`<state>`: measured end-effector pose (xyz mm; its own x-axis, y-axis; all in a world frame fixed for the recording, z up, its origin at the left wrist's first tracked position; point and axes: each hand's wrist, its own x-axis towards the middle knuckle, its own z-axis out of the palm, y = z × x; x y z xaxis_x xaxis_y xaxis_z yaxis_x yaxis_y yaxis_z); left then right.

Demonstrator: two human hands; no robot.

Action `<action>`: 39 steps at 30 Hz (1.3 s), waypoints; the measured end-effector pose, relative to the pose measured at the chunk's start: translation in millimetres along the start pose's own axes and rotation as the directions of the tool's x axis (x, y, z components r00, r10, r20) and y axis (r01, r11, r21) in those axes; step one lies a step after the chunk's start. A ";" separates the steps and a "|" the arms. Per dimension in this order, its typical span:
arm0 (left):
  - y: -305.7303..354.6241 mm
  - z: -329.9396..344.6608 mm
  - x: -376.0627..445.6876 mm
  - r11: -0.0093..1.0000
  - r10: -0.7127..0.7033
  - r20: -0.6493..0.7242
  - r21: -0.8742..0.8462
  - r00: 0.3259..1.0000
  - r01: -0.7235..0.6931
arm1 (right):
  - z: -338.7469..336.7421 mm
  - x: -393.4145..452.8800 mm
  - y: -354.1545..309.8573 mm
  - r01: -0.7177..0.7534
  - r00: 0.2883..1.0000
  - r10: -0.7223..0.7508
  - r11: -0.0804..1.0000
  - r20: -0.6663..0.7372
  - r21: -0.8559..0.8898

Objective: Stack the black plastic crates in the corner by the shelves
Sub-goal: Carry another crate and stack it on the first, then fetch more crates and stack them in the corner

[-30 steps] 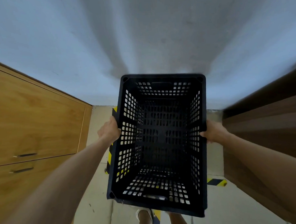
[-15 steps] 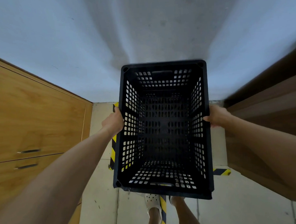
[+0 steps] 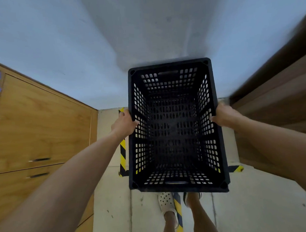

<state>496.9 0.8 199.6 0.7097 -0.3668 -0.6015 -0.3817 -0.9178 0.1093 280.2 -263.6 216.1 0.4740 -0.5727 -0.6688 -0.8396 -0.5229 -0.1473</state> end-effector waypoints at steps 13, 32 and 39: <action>68.1 -97.8 -92.7 0.890 0.415 0.300 0.063 0.859 -0.452 | -70.0 -114.9 -30.1 0.238 0.964 -0.217 0.962 0.151 -0.133; 223.4 -131.2 -298.1 0.383 0.709 0.513 0.296 0.484 -0.875 | -42.9 -384.4 102.1 -0.058 0.995 0.077 0.963 -0.062 0.263; 341.1 -28.8 -453.5 0.032 0.691 0.700 0.221 0.181 -0.975 | 41.2 -549.3 245.5 -0.405 0.890 0.455 0.808 -0.017 0.428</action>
<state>61.9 -150.4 532.5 -0.5494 -0.5943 -0.5874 -0.8349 0.3615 0.4151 -197.3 -51.3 517.3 0.0443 -0.7586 -0.6500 -0.9839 0.0797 -0.1600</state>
